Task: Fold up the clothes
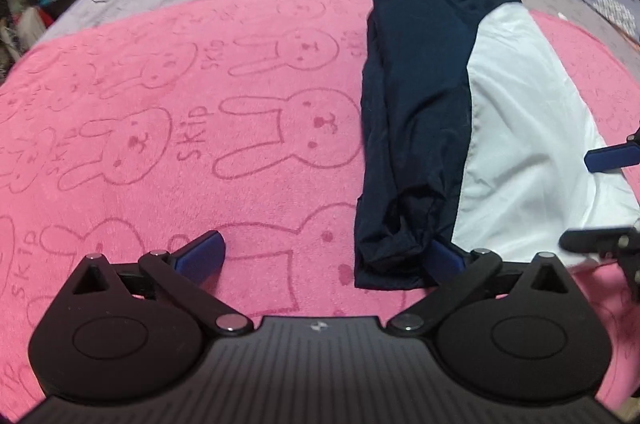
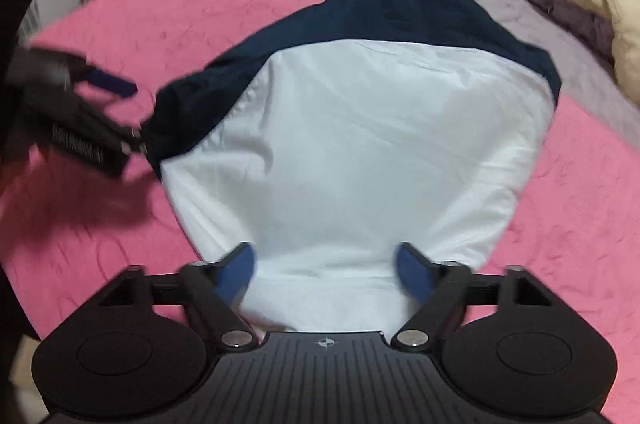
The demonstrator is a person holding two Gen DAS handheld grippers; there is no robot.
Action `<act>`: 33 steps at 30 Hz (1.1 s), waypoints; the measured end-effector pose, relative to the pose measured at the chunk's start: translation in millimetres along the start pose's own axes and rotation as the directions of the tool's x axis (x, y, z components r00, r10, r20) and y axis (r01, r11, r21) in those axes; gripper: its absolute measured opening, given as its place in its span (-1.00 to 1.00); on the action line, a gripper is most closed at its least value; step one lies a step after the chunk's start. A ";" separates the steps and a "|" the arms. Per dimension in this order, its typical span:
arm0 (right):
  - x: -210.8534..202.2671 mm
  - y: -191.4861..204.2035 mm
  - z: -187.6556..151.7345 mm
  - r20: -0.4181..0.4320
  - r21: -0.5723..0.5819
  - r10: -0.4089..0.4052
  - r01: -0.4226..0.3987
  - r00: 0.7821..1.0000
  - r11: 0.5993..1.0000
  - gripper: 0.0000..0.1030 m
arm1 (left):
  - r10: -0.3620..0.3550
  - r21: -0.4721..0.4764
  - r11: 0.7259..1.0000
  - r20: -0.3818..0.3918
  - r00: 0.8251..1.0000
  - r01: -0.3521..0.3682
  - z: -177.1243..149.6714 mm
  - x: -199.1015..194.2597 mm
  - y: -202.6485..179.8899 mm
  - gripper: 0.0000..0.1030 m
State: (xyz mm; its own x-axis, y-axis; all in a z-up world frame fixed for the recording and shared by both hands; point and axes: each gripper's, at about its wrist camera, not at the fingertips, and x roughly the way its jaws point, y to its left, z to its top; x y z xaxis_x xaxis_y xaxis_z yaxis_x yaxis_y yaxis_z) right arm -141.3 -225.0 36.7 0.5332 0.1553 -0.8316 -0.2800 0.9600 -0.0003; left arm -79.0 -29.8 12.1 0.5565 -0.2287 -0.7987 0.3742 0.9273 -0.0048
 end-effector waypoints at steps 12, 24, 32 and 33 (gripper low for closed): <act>-111.0 31.8 -73.3 0.240 0.257 -0.164 0.101 0.957 0.961 0.95 | 0.023 0.011 1.000 0.185 0.983 -0.025 -26.8 -137.4 -65.1 0.97; -147.0 39.7 -82.8 0.274 0.182 -0.249 0.204 0.929 0.962 1.00 | 0.020 0.105 0.994 0.175 0.984 -0.039 -15.6 -133.2 -97.8 0.98; -127.3 33.6 -76.7 0.242 0.114 -0.233 0.211 0.942 0.971 1.00 | 0.007 0.139 0.990 0.138 0.990 -0.026 -17.1 -112.7 -98.4 0.99; -126.3 33.6 -76.9 0.242 0.109 -0.230 0.209 0.943 0.972 1.00 | -0.004 0.132 0.991 0.134 0.991 -0.014 -17.2 -111.4 -97.4 0.99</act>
State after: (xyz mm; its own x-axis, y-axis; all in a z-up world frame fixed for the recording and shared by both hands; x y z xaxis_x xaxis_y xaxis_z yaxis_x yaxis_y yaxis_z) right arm -279.5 -230.3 99.1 0.7600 -0.0178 -0.6497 -0.0735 0.9909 -0.1132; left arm -190.2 -89.6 91.3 0.6492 -0.2697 -0.7111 0.4612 0.8831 0.0861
